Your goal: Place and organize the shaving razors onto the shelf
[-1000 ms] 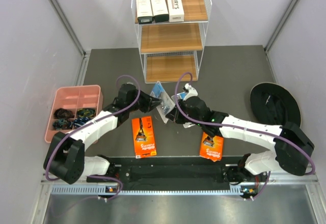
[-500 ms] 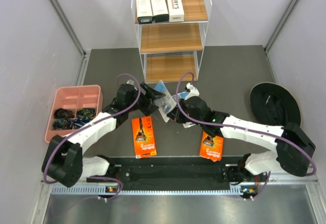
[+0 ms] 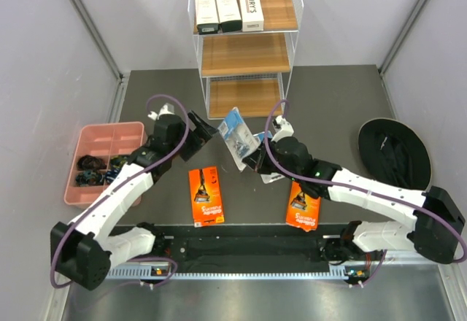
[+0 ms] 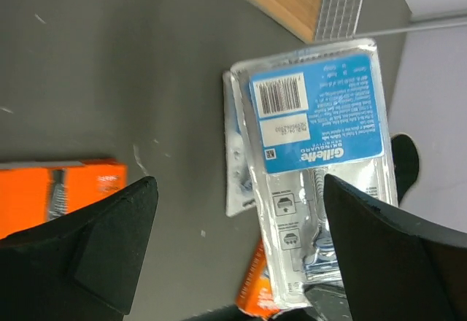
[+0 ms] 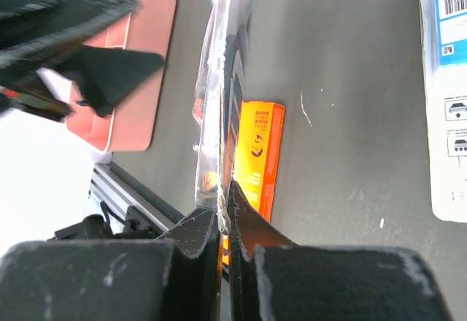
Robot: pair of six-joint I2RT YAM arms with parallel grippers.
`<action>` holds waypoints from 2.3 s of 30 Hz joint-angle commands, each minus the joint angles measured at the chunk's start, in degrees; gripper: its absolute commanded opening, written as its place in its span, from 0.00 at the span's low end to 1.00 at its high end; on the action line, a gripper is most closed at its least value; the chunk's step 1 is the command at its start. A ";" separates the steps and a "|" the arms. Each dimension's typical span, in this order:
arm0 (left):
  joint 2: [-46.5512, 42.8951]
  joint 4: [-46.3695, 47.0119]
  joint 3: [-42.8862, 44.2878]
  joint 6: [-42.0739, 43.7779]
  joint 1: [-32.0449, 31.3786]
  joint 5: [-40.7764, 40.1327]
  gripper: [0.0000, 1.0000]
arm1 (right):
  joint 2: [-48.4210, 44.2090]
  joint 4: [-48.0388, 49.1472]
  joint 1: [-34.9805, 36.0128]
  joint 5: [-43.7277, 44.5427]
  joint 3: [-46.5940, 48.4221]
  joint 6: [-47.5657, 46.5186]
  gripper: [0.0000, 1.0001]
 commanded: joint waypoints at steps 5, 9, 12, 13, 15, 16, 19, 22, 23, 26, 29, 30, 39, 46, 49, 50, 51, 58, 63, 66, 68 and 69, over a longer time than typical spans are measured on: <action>-5.68 -17.74 6.93 13.78 0.35 -20.78 0.99 | -3.03 0.94 0.50 1.37 2.38 -0.97 0.00; -4.98 -20.56 6.40 14.39 0.35 -22.64 0.99 | -2.77 0.76 0.50 0.84 3.17 -0.97 0.00; -4.97 -20.65 5.70 14.92 0.35 -22.73 0.99 | -2.68 1.20 0.50 0.67 3.70 -0.80 0.00; -4.97 -20.65 5.52 15.10 0.35 -22.73 0.99 | -2.59 1.55 0.50 0.49 3.79 -0.71 0.00; -4.80 -20.65 5.34 15.62 0.35 -22.90 0.99 | -2.59 3.12 0.41 0.40 4.14 -0.27 0.00; -4.71 -20.74 5.34 15.80 0.35 -22.99 0.99 | -2.59 3.92 0.32 0.23 4.14 -0.18 0.00; -4.62 -20.92 4.99 16.06 0.35 -23.17 0.99 | -2.07 6.82 -0.03 -0.73 4.84 0.43 0.00; -4.54 -20.92 4.55 16.33 0.43 -23.17 0.99 | -1.10 11.29 -1.78 -3.98 5.28 2.27 0.00; -4.54 -21.00 4.38 16.16 0.43 -23.43 0.99 | -0.84 12.18 -2.92 -5.56 5.63 2.80 0.00; -4.62 -20.83 3.76 15.89 0.43 -23.08 0.99 | 0.13 14.99 -4.86 -7.42 6.51 4.04 0.00; -4.36 -20.21 3.15 15.80 0.52 -22.55 0.99 | 1.45 17.28 -7.23 -9.61 8.26 4.65 0.00; -4.19 -20.21 2.97 15.80 0.52 -22.29 0.99 | 2.32 17.98 -7.85 -10.23 8.79 5.35 0.00; -3.92 -19.25 1.83 14.66 0.61 -20.26 0.99 | 9.36 27.12 -15.23 -15.59 13.71 10.98 0.00; -4.71 -19.07 1.57 14.92 0.61 -19.56 0.99 | 15.25 30.91 -17.96 -17.53 18.28 14.41 0.00; -5.15 -19.16 1.39 14.84 0.61 -19.56 0.99 | 17.62 30.38 -18.22 -17.26 20.66 15.37 0.00; -5.15 -19.07 1.39 14.75 0.70 -19.56 0.99 | 18.67 29.86 -18.22 -17.09 21.44 15.64 0.00; -5.32 -19.07 1.39 14.75 0.70 -19.47 0.99 | 19.37 29.42 -18.22 -16.56 22.84 15.73 0.00; -6.38 -19.42 1.48 15.10 0.70 -19.03 0.99 | 24.73 30.12 -18.49 -12.96 26.54 18.98 0.00; -7.26 -19.60 1.21 15.45 0.70 -18.77 0.99 | 30.26 28.63 -18.49 -10.85 32.25 20.47 0.00; -7.96 -19.16 0.95 15.63 0.70 -18.60 0.99 | 32.21 26.78 -18.58 -9.18 35.42 21.44 0.00; -8.57 -19.25 1.12 15.80 0.70 -18.51 0.99 | 34.05 25.90 -18.66 -8.30 37.43 22.49 0.00; -8.67 -19.33 1.21 15.80 0.70 -18.42 0.99 | 34.58 25.46 -18.75 -7.95 38.14 22.84 0.00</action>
